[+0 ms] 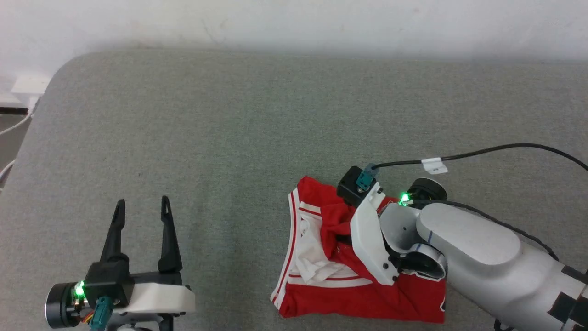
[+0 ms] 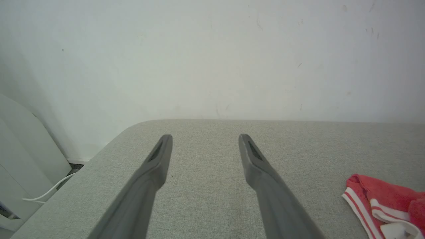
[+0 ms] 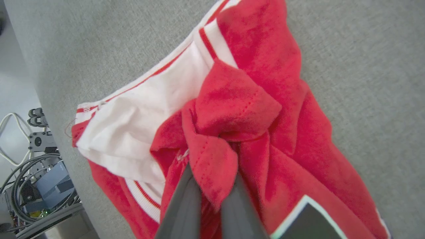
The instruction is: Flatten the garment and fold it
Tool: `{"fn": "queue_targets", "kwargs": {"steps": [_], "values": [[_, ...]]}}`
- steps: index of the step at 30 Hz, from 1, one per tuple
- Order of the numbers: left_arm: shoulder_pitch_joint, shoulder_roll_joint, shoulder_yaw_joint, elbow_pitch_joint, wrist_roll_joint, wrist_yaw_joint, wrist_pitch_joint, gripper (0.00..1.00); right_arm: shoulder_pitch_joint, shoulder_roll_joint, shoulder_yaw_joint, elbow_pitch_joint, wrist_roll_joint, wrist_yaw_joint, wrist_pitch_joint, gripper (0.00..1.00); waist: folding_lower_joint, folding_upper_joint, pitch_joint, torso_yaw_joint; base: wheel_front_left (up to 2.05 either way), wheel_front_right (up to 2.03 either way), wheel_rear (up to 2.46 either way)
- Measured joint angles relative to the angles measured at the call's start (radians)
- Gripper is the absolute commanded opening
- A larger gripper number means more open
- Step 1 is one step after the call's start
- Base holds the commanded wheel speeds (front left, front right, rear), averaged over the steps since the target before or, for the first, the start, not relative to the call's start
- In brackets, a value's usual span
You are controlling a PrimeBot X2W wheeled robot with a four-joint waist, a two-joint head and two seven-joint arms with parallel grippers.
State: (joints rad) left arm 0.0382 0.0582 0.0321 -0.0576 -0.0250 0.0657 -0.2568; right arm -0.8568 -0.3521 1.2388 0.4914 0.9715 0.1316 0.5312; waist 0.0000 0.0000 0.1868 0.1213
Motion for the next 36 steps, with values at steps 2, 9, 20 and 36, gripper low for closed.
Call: {"fn": "queue_targets", "kwargs": {"steps": [2, 9, 20, 36], "values": [[0.0, 0.0, 0.004, 0.002, 0.0, 0.006, 0.0, 1.0, 0.0, -0.005, 0.009, -0.004, 0.006, 0.0, -0.059, 1.0, 0.0001, 0.0, -0.003, -0.01, 0.0, 0.0, 0.0], [0.028, -0.001, 0.035, 0.003, 0.0, 0.007, 0.0, 1.0, -0.036, -0.123, -0.025, -0.122, -0.02, 0.0, -0.366, 1.0, 0.0, 0.0, -0.034, -0.06, 0.0, 0.0, 0.0], [0.085, -0.002, 0.058, -0.017, 0.0, 0.007, 0.0, 1.0, 0.096, -0.199, -0.468, -0.063, -0.268, 0.0, -0.765, 1.0, -0.0002, 0.0002, -0.106, -0.164, 0.0, 0.0, 0.0], [0.126, -0.002, 0.065, -0.055, 0.0, 0.004, 0.0, 1.0, 0.719, 0.152, -1.195, -0.438, -0.754, 0.0, -0.788, 1.0, -0.0002, 0.0002, -0.153, -0.177, 0.0, 0.0, 0.0]]}}
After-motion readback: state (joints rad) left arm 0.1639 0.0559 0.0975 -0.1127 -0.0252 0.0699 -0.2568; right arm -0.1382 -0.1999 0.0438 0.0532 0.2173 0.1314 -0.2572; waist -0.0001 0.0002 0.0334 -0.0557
